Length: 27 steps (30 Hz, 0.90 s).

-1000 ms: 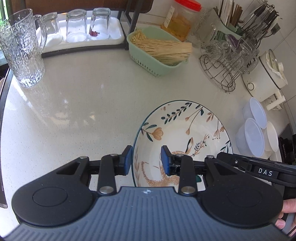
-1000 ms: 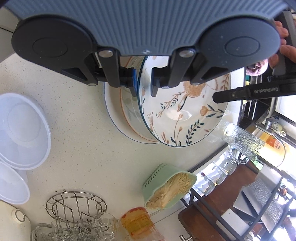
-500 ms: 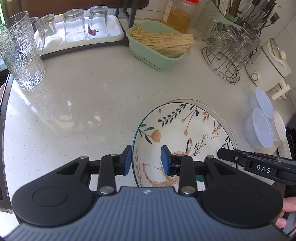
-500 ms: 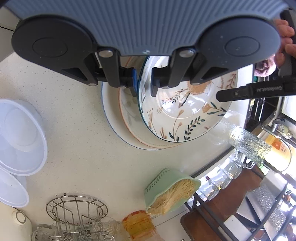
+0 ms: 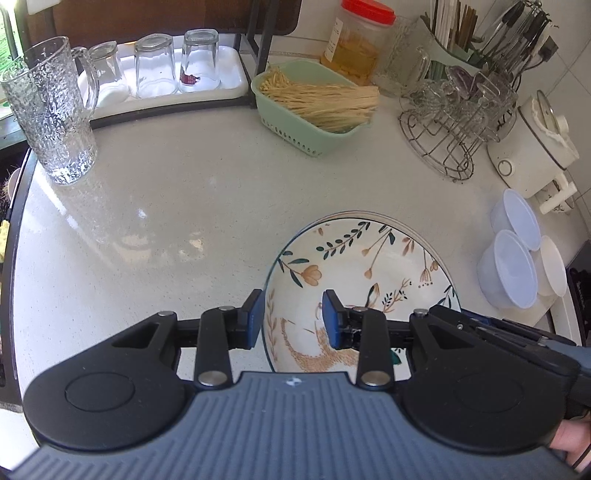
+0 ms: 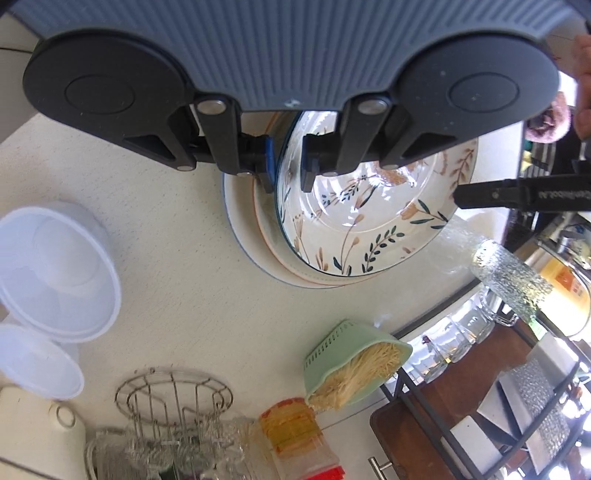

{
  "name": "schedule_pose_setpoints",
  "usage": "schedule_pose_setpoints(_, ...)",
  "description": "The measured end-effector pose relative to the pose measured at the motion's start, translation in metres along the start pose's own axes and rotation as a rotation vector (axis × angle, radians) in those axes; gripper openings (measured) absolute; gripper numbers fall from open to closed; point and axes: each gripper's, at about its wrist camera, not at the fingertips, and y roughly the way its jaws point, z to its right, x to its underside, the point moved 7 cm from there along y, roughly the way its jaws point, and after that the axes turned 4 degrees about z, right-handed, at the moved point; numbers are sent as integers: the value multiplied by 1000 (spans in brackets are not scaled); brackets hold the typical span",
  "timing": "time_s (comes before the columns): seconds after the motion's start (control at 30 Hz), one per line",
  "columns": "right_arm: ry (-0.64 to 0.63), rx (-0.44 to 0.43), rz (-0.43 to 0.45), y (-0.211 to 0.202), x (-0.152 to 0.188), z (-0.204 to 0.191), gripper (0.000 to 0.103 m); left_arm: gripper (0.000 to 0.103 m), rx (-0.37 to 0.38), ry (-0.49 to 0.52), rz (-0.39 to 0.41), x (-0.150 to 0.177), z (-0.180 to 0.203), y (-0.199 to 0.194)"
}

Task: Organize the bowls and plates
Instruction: 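Lower the deer-pattern bowl onto the stacked plates with both tools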

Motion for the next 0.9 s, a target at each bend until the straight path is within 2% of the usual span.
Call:
schedule_pose_setpoints(0.2, -47, 22, 28, -4, 1, -3, 17, 38, -5, -30, 29, 9, 6, -14)
schedule_pose_setpoints(0.3, -110, 43, 55, -7, 1, -6, 17, 38, -11, -46, 50, 13, 6, -23)
schedule_pose_setpoints(0.43, -134, 48, 67, -8, -2, -6, 17, 38, -8, -111, 65, 18, 2, -29)
schedule_pose_setpoints(0.6, -202, 93, 76, -13, -3, -8, 18, 38, 2, -100, 71, 23, 9, -36)
schedule_pose_setpoints(0.73, -203, 96, 58, -13, 2, -2, 16, 38, 12, -96, 78, 26, 16, -40)
schedule_pose_setpoints(0.9, -206, 62, 95, -26, -1, -8, 16, 38, 11, -79, 105, 25, 27, -48)
